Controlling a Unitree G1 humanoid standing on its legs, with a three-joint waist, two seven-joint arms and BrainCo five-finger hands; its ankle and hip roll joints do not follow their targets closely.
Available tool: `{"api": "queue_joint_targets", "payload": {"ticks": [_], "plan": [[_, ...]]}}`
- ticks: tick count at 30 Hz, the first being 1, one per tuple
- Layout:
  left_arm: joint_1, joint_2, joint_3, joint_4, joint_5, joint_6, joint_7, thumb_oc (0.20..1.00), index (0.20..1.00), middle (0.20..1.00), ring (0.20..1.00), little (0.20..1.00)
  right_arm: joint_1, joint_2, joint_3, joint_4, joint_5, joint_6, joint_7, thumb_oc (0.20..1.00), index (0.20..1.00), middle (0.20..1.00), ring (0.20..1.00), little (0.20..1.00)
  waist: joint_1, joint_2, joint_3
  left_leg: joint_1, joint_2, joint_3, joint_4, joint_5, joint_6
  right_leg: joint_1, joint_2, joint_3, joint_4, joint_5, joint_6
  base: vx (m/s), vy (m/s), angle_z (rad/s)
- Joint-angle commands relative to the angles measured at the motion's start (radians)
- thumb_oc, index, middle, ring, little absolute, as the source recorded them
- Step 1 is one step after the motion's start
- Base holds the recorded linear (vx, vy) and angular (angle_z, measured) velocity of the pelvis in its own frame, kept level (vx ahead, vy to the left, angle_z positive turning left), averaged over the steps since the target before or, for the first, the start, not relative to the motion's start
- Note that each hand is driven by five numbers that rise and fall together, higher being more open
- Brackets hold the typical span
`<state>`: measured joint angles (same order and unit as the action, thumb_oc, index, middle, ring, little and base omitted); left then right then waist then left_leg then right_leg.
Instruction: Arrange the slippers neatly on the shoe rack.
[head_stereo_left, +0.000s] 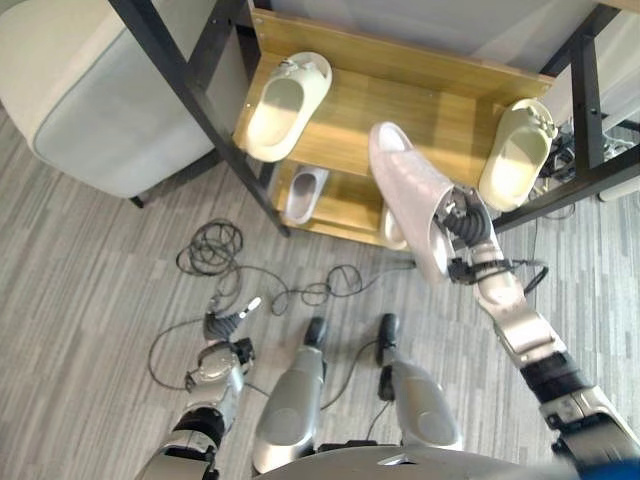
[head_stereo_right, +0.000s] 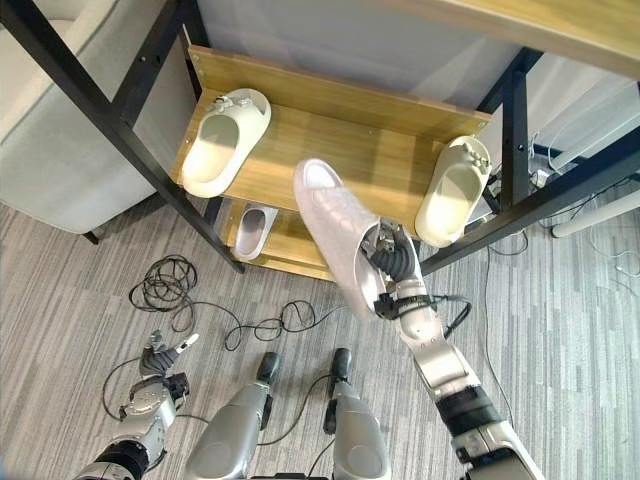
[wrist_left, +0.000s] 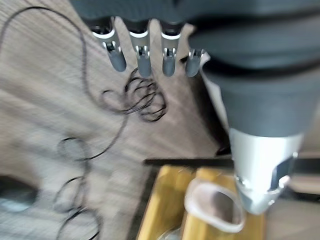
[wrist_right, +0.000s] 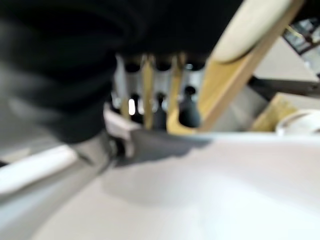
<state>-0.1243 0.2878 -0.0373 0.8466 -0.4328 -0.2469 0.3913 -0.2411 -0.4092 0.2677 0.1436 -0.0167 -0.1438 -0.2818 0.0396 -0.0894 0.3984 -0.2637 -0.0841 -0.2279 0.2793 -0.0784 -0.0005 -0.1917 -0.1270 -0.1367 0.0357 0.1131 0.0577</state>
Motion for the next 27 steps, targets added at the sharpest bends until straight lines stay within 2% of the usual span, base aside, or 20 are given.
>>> {"api": "queue_joint_targets", "payload": {"ticks": [1, 3, 9, 14, 22, 27], "plan": [[0.034, 0.054, 0.075, 0.118, 0.055, -0.112, 0.071, 1.0, 1.0, 1.0, 1.0, 1.0, 0.085, -0.003, -0.008, -0.057, 0.032, -0.089, 0.012, 0.2, 0.2, 0.2, 0.2, 0.2, -0.004, 0.011, -0.092, 0.105, 0.029, 0.047, -0.085, -0.04, -0.011, 0.009, 0.006, 0.043, 0.15, -0.176, 0.045, 0.03, -0.028, -0.08], [0.014, 0.054, 0.1, 0.149, 0.046, -0.123, 0.103, 1.0, 1.0, 1.0, 1.0, 1.0, 0.121, 0.007, 0.012, -0.045, 0.029, -0.095, 0.021, 0.2, 0.2, 0.2, 0.2, 0.2, -0.012, 0.004, -0.098, 0.122, 0.035, 0.055, -0.085, -0.046, -0.013, 0.019, 0.007, 0.047, 0.152, -0.182, 0.045, 0.06, -0.024, -0.08], [0.063, 0.028, 0.088, 0.058, 0.038, -0.114, 0.14, 1.0, 1.0, 1.0, 1.0, 1.0, 0.215, 0.025, 0.021, 0.018, 0.077, -0.09, 0.055, 0.2, 0.2, 0.2, 0.2, 0.2, -0.029, 0.012, -0.13, 0.168, 0.042, 0.069, -0.096, -0.062, -0.01, 0.052, 0.01, 0.054, 0.148, -0.189, 0.047, 0.06, 0.005, -0.12], [0.109, -0.025, 0.064, 0.018, 0.051, -0.088, 0.146, 1.0, 1.0, 1.0, 1.0, 1.0, 0.264, 0.031, 0.014, 0.032, 0.108, -0.089, 0.087, 0.2, 0.2, 0.2, 0.2, 0.2, -0.039, 0.018, -0.154, 0.188, 0.039, 0.076, -0.099, -0.071, -0.004, 0.075, 0.007, 0.06, 0.14, -0.19, 0.048, 0.06, 0.029, -0.09], [0.13, -0.057, 0.055, 0.052, 0.045, -0.073, 0.15, 1.0, 1.0, 1.0, 1.0, 1.0, 0.303, 0.048, 0.023, 0.054, 0.129, -0.092, 0.099, 0.2, 0.2, 0.2, 0.2, 0.2, -0.048, 0.015, -0.173, 0.211, 0.032, 0.085, -0.089, -0.091, 0.005, 0.092, 0.0, 0.067, 0.155, -0.192, 0.053, 0.05, 0.046, -0.02], [0.143, -0.069, 0.071, 0.059, 0.013, -0.069, 0.158, 1.0, 1.0, 1.0, 1.0, 1.0, 0.331, 0.063, 0.025, 0.095, 0.163, -0.092, 0.118, 0.2, 0.2, 0.2, 0.2, 0.2, -0.053, 0.011, -0.184, 0.244, 0.031, 0.106, -0.101, -0.105, 0.025, 0.085, 0.0, 0.078, 0.208, -0.186, 0.07, 0.05, 0.087, -0.07]]}}
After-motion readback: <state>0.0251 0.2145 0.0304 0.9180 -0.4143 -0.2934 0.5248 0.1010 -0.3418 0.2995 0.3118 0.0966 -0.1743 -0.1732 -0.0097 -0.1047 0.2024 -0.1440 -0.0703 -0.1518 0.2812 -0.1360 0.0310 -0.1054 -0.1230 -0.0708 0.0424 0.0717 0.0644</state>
